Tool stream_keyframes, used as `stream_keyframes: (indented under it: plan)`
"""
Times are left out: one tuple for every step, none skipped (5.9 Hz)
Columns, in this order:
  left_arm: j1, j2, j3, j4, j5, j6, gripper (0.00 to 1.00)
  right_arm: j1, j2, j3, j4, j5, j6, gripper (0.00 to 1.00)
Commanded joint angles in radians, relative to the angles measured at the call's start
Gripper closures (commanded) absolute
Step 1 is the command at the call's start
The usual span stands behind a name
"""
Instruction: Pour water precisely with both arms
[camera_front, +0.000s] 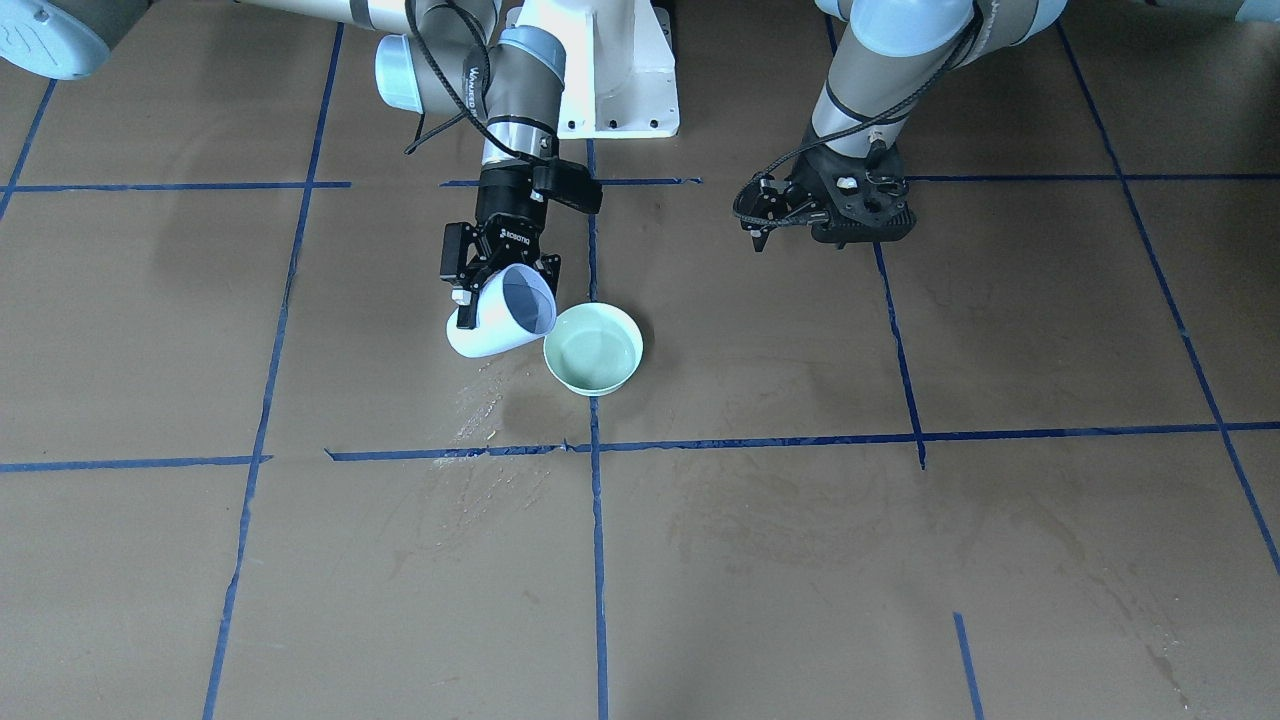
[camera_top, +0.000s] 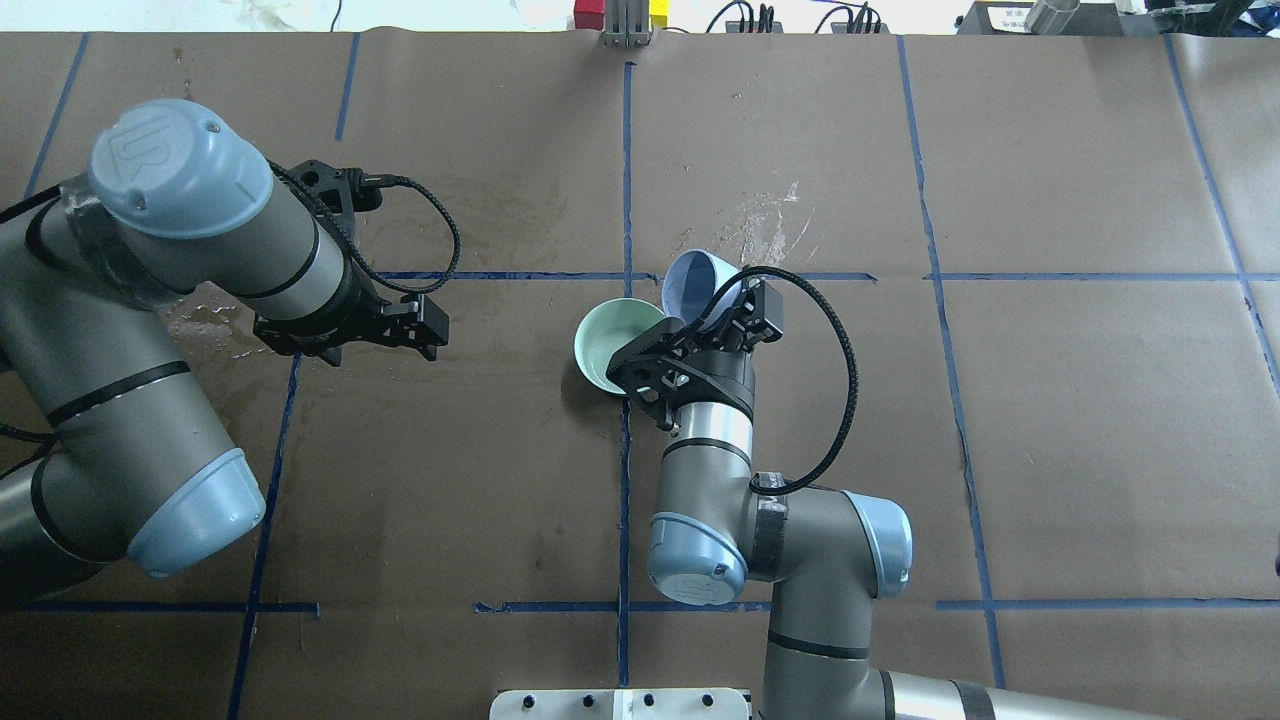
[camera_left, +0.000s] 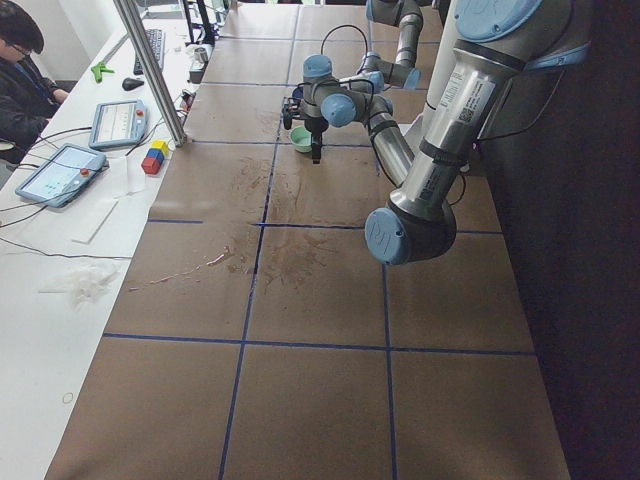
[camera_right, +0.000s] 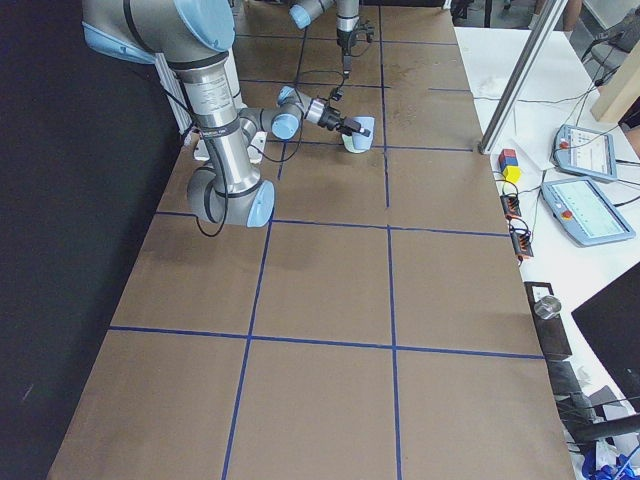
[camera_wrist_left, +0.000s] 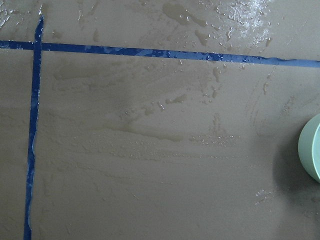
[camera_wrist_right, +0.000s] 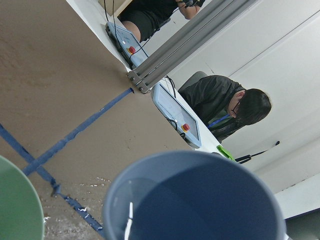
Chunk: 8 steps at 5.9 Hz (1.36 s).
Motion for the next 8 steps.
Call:
stream_keyframes:
  plan:
    - [-0.001, 0.0, -0.002, 0.0, 0.0, 0.001, 0.0, -0.001, 0.005, -0.014, -0.021, -0.017, -0.077, 1.0]
    - [-0.001, 0.001, -0.002, 0.0, 0.0, 0.002, 0.0, -0.001, 0.013, -0.033, -0.021, -0.019, -0.13, 1.0]
    - [-0.001, 0.001, -0.002, 0.0, 0.0, 0.002, 0.0, -0.001, 0.014, -0.04, -0.021, -0.027, -0.155, 1.0]
    - [-0.001, 0.001, -0.001, -0.002, 0.0, 0.004, 0.0, -0.001, 0.016, -0.051, -0.021, -0.033, -0.181, 1.0]
    - [-0.001, 0.001, -0.001, -0.002, 0.0, 0.002, 0.0, -0.001, 0.017, -0.051, -0.021, -0.036, -0.181, 1.0]
    - [-0.001, 0.001, -0.002, 0.0, 0.0, 0.001, 0.0, -0.001, 0.017, -0.05, -0.021, -0.036, -0.181, 1.0]
    - [-0.001, 0.001, -0.002, -0.002, 0.0, 0.001, 0.0, -0.001, 0.017, -0.051, -0.021, -0.036, -0.181, 1.0]
    - [-0.001, -0.001, -0.004, -0.002, 0.0, 0.001, 0.0, -0.001, 0.017, -0.05, -0.021, -0.036, -0.181, 1.0]
